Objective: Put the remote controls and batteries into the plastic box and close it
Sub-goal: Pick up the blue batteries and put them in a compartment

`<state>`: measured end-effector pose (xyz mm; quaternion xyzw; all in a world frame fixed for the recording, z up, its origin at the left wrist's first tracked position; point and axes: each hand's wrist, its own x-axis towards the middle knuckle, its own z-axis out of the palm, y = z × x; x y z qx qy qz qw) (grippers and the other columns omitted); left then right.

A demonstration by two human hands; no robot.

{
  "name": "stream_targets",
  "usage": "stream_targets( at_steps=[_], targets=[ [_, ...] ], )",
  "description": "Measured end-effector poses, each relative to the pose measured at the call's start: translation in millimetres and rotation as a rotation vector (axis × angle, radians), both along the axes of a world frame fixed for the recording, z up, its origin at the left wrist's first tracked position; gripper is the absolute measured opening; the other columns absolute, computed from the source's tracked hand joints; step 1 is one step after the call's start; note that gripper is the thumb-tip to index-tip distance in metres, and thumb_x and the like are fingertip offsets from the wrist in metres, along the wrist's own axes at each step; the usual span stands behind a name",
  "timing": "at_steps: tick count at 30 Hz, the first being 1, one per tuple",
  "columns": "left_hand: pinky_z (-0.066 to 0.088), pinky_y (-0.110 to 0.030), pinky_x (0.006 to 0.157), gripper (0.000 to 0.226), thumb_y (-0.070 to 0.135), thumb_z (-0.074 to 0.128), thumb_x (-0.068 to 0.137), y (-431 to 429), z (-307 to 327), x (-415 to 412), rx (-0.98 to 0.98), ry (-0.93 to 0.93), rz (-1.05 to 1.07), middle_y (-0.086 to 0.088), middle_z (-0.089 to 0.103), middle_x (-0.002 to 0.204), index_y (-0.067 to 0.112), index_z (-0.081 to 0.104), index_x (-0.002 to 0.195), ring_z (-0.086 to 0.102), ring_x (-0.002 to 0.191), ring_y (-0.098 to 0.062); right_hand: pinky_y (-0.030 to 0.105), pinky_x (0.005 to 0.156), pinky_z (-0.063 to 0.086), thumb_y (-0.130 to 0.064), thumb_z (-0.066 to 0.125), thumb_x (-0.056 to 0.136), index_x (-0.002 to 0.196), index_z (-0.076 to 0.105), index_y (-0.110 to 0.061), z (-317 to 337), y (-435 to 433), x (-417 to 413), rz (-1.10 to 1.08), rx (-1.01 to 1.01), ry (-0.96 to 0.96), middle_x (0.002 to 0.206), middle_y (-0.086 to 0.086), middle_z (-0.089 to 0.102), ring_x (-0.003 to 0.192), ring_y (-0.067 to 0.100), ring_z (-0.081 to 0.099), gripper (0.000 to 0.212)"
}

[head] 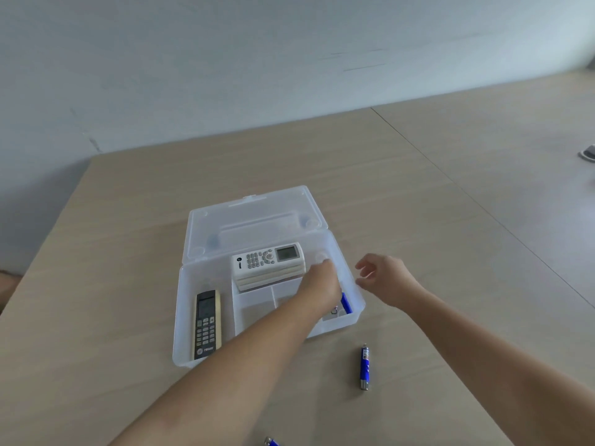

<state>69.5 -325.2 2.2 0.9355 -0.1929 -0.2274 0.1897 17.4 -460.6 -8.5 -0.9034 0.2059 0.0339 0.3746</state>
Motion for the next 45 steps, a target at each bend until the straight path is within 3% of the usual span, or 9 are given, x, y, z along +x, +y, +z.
stream_targets(
  at_steps=[9, 11, 14, 18, 22, 28, 35, 40, 45],
  targets=[
    [0.047, -0.029, 0.096, 0.031, 0.007, 0.049, 0.091, -32, -13, -7, 0.243, 0.108, 0.071, -0.013, 0.060, 0.126, 0.001, 0.055, 0.121, 0.059, 0.118, -0.027, 0.017, 0.050, 0.038, -0.014, 0.063, 0.082, 0.106, 0.065, -0.015, -19, -1, -17, -0.021, 0.221, 0.070, 0.081, -0.005, 0.063, 0.071, 0.012, 0.054, 0.024],
    [0.049, -0.029, 0.087, 0.012, 0.006, 0.048, 0.091, -34, -14, -7, 0.248, 0.129, 0.061, -0.012, 0.065, 0.102, 0.003, 0.060, 0.095, 0.063, 0.107, -0.027, 0.017, 0.051, 0.038, -0.015, 0.062, 0.083, 0.106, 0.066, -0.015, -20, -2, -17, -0.019, 0.221, 0.074, 0.082, -0.005, 0.063, 0.075, 0.014, 0.055, 0.024],
    [0.041, -0.024, 0.074, 0.034, 0.005, 0.047, 0.092, -31, -17, -5, 0.236, 0.121, 0.074, -0.005, 0.050, 0.072, 0.009, 0.036, 0.061, 0.055, 0.088, -0.020, 0.015, 0.051, 0.038, -0.016, 0.062, 0.083, 0.106, 0.067, -0.014, -21, -1, -18, -0.019, 0.219, 0.072, 0.086, -0.003, 0.064, 0.077, 0.015, 0.056, 0.024],
    [0.053, -0.029, 0.070, 0.024, 0.003, 0.046, 0.093, -20, -14, -4, 0.101, 0.111, 0.108, -0.018, 0.069, 0.110, -0.009, 0.062, 0.107, 0.068, 0.093, -0.029, 0.015, 0.055, 0.041, -0.015, 0.061, 0.084, 0.106, 0.067, -0.011, -21, 0, -20, -0.018, 0.221, 0.073, 0.088, 0.001, 0.066, 0.078, 0.014, 0.058, 0.022],
    [0.049, -0.031, 0.072, 0.022, 0.015, 0.050, 0.091, 10, 4, -12, 0.024, -0.165, -0.017, -0.011, 0.070, 0.102, 0.007, 0.064, 0.106, 0.067, 0.094, -0.030, 0.019, 0.053, 0.043, -0.018, 0.054, 0.089, 0.097, 0.068, -0.010, -16, -2, -31, -0.096, 0.230, 0.045, 0.080, 0.004, 0.067, 0.069, 0.012, 0.057, 0.018],
    [0.037, -0.017, 0.041, 0.018, 0.027, 0.051, 0.079, 109, -5, -60, -0.154, -0.622, -0.493, 0.005, 0.056, 0.046, 0.019, 0.064, 0.069, 0.051, 0.038, -0.016, 0.026, 0.059, 0.048, -0.019, 0.050, 0.086, 0.081, 0.062, -0.006, -36, 3, -71, -0.159, 0.115, 0.142, 0.083, 0.011, 0.067, 0.078, 0.029, 0.066, 0.019],
    [0.040, -0.029, 0.075, 0.053, 0.058, 0.065, 0.073, 179, -37, -95, 0.334, -0.182, -0.543, 0.004, 0.060, 0.107, 0.023, 0.057, 0.113, 0.060, 0.097, -0.019, 0.025, 0.049, 0.034, -0.024, 0.057, 0.080, 0.076, 0.049, -0.010, -55, 55, -94, 0.029, -0.170, 0.289, 0.073, 0.006, 0.052, 0.063, 0.025, 0.048, 0.017],
    [0.035, -0.028, 0.074, 0.045, 0.047, 0.071, 0.074, 187, -52, -114, 0.303, -0.146, -0.536, 0.002, 0.054, 0.113, 0.023, 0.058, 0.111, 0.056, 0.102, -0.019, 0.024, 0.042, 0.026, -0.021, 0.051, 0.085, 0.062, 0.035, -0.015, -63, 84, -101, 0.113, -0.310, 0.294, 0.061, 0.000, 0.039, 0.066, 0.028, 0.047, 0.029],
    [0.041, -0.029, 0.071, 0.021, 0.030, 0.071, 0.079, 181, -54, -118, 0.210, -0.005, -0.448, 0.000, 0.062, 0.100, 0.017, 0.066, 0.095, 0.058, 0.091, -0.020, 0.027, 0.054, 0.038, -0.024, 0.053, 0.087, 0.087, 0.056, -0.006, -57, 90, -106, 0.101, -0.113, 0.171, 0.076, 0.009, 0.059, 0.066, 0.026, 0.050, 0.018]
  ],
)
